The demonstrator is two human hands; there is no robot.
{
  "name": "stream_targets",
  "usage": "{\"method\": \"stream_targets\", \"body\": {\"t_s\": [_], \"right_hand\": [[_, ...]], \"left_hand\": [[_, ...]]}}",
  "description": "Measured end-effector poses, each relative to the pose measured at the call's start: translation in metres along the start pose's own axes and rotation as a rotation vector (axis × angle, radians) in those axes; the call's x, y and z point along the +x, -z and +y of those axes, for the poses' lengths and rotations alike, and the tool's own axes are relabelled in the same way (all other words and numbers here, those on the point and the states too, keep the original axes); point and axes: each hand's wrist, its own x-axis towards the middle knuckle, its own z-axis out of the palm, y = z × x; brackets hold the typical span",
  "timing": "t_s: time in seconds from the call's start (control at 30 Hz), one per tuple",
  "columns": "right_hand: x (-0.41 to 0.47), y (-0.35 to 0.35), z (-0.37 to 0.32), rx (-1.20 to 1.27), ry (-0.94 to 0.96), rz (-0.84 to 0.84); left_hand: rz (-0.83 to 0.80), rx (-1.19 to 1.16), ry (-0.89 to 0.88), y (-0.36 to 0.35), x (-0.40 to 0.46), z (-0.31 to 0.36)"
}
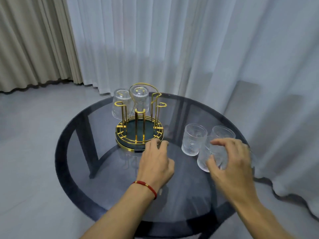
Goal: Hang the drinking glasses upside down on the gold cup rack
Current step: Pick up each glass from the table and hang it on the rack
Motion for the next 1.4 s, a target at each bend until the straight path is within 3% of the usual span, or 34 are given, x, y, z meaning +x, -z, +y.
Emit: {"method": "stream_targets", "body": {"t_s": [0.1,0.2,0.3,0.43,0.6,0.7,0.8,0.93,1.0,1.07,1.13,1.23,1.33,1.4], "right_hand": [[-0.01,0.017,0.028,-0.087,-0.3,0.016],[-0.014,0.023,0.048,0.005,-0.507,-0.089],[-0.018,0.023,0.071,0.171,-0.576,-0.219],[-0.016,0.016,0.094,0.286,-0.676,-0.206],[-0.014,0.014,0.107,0.264,-0.661,-0.193],[-0.01,0.022,0.103,0.26,-0.629,-0.038],[-0.004,0.038,0.089,0.331,-0.456,0.069],[-0.004,0.043,0.053,0.316,-0.182,-0.112],[-0.006,0.032,0.035,0.287,-0.039,-0.235],[-0.005,0.019,0.019,0.31,0.028,-0.34],[0.001,0.01,0.007,0.384,-0.024,-0.427],[0.01,0.003,-0.004,0.615,-0.255,-0.565],[0.017,-0.007,-0.016,0.743,-0.39,-0.671],[0.023,-0.014,-0.022,0.77,-0.415,-0.647]], "left_hand": [[0.019,-0.143,-0.076,-0.007,-0.004,0.021],[0.022,-0.233,-0.049,-0.011,-0.005,0.038],[-0.008,-0.294,-0.015,-0.016,-0.005,0.051],[-0.035,-0.342,-0.012,-0.021,-0.006,0.064],[-0.021,-0.362,-0.059,-0.025,-0.007,0.073],[-0.011,-0.398,-0.07,-0.024,-0.008,0.075],[-0.028,-0.586,0.007,-0.015,-0.007,0.078],[-0.302,-1.098,0.127,0.0,-0.003,0.082],[-0.288,-1.053,0.102,0.005,-0.004,0.08],[-0.156,-0.962,0.121,0.009,-0.003,0.074],[-0.062,-1.013,0.188,0.014,0.001,0.064],[-0.077,-1.262,0.282,0.024,0.008,0.044],[-0.096,-1.391,0.241,0.026,0.012,0.026],[-0.078,-1.359,0.21,0.024,0.016,0.014]]}}
